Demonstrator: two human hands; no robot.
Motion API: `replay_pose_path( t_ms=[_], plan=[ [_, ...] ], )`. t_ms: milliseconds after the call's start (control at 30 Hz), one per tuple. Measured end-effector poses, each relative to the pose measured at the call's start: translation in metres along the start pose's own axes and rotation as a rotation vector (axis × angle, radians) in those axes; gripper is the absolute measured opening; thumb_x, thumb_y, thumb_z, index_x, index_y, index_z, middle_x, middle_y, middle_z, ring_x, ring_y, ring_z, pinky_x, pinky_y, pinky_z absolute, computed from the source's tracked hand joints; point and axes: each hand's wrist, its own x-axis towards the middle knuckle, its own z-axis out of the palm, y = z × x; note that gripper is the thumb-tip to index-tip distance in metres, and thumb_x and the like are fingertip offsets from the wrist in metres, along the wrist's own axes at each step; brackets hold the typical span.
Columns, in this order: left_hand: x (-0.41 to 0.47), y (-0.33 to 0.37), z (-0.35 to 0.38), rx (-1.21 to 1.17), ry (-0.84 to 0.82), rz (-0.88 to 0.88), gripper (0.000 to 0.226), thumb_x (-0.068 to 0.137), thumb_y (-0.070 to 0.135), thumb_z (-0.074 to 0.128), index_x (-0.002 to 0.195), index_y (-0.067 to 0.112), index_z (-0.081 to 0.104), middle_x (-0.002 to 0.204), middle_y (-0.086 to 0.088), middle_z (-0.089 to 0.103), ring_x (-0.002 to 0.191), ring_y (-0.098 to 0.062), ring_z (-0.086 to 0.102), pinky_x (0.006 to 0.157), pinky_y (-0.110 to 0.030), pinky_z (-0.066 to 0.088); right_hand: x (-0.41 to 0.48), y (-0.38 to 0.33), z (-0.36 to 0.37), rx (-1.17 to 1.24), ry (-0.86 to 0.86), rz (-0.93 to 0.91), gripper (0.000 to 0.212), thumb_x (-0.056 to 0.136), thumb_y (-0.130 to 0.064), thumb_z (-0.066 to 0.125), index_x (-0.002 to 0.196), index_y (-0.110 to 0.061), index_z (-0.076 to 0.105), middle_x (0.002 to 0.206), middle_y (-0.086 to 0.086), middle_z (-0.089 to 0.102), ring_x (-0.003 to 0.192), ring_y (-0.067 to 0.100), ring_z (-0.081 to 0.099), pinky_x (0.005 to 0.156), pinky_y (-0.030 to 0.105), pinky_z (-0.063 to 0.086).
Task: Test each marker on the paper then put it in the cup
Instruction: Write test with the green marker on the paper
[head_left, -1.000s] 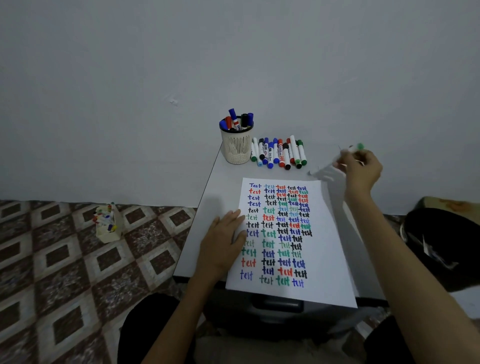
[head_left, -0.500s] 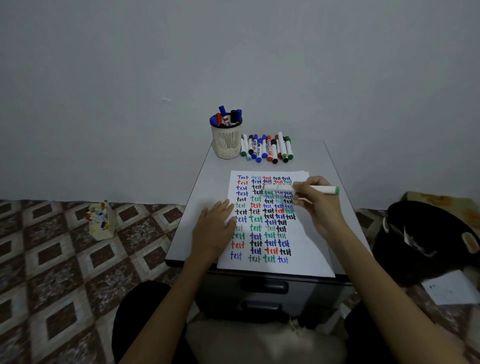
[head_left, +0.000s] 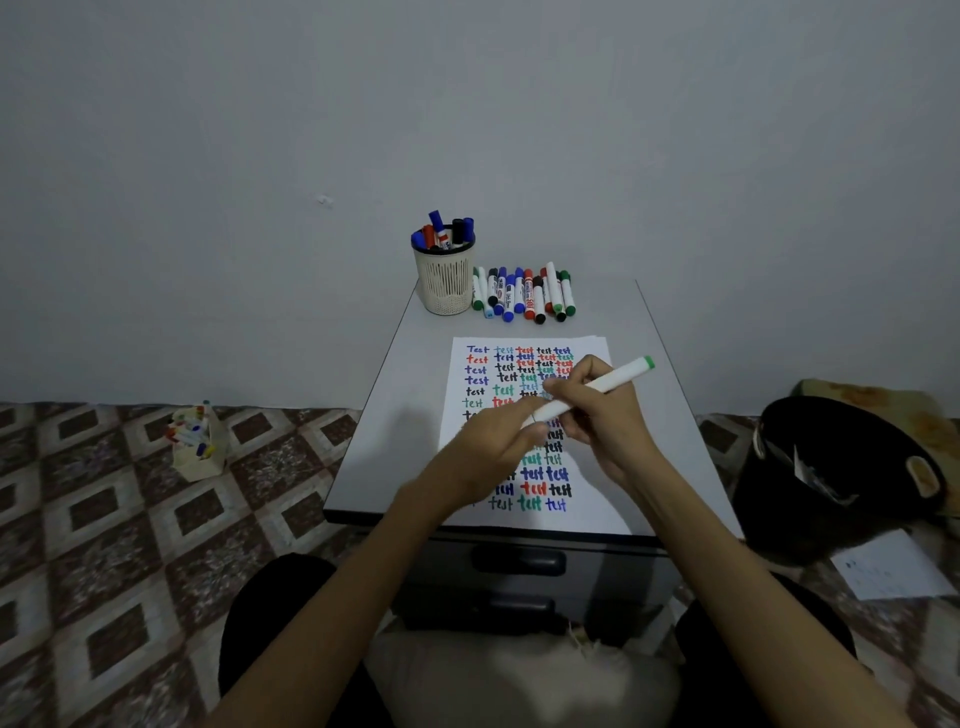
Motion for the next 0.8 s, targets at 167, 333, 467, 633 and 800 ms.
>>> replay_pose_path(
  t_ms=[167, 333, 467, 633, 800],
  plan=[
    [-0.003, 0.014, 0.006, -0.151, -0.094, -0.09, 0.011, 0.1, 0.026, 0.038, 0.101, 0.033, 0.047, 0.073, 0.003, 0.051, 0.063, -0.011, 0.042, 0.062, -0.029, 0.037, -0.008, -0.006, -0.003, -0.009, -0.044, 0.015, 0.031, 0.083, 0.008, 0.062, 0.066, -0.008, 0.041, 0.053, 0.012, 0.047, 0.033, 0.015, 0.035, 0.035, 0.019, 0.026],
    [-0.005, 0.023, 0.004, -0.213, -0.092, -0.086, 0.016, 0.1, 0.029, 0.04, 0.092, 0.041, 0.048, 0.067, 0.009, 0.051, 0.055, 0.0, 0.046, 0.056, -0.022, 0.041, -0.016, -0.01, -0.003, 0.074, -0.103, 0.09, 0.034, 0.084, 0.009, 0.058, 0.065, -0.01, 0.037, 0.051, 0.008, 0.045, 0.031, 0.012, 0.032, 0.034, 0.018, 0.022],
    [-0.008, 0.02, 0.014, -0.285, 0.007, -0.099, 0.014, 0.098, 0.029, 0.045, 0.107, 0.03, 0.055, 0.065, 0.006, 0.05, 0.057, -0.006, 0.044, 0.056, -0.024, 0.038, -0.017, -0.015, -0.006, 0.074, -0.148, 0.088, 0.033, 0.084, 0.009, 0.059, 0.065, -0.01, 0.039, 0.055, 0.008, 0.047, 0.033, 0.012, 0.034, 0.034, 0.018, 0.026],
    [-0.014, 0.018, 0.019, -0.33, 0.091, -0.066, 0.01, 0.09, 0.038, 0.049, 0.098, 0.04, 0.055, 0.075, 0.005, 0.06, 0.066, -0.01, 0.056, 0.061, -0.024, 0.045, -0.013, -0.024, -0.01, -0.055, -0.256, 0.036, 0.028, 0.085, 0.009, 0.058, 0.068, -0.007, 0.044, 0.054, 0.007, 0.048, 0.037, 0.013, 0.036, 0.036, 0.019, 0.027],
    [-0.011, -0.003, -0.002, 0.016, 0.152, -0.075, 0.023, 0.094, 0.036, 0.044, 0.116, 0.037, 0.047, 0.062, -0.002, 0.053, 0.049, -0.013, 0.044, 0.048, -0.027, 0.04, 0.005, -0.03, -0.034, 0.203, -0.076, 0.014, 0.009, 0.093, -0.004, 0.052, 0.085, -0.006, 0.056, 0.073, 0.01, 0.067, 0.052, 0.014, 0.058, 0.039, 0.017, 0.042]
  ],
)
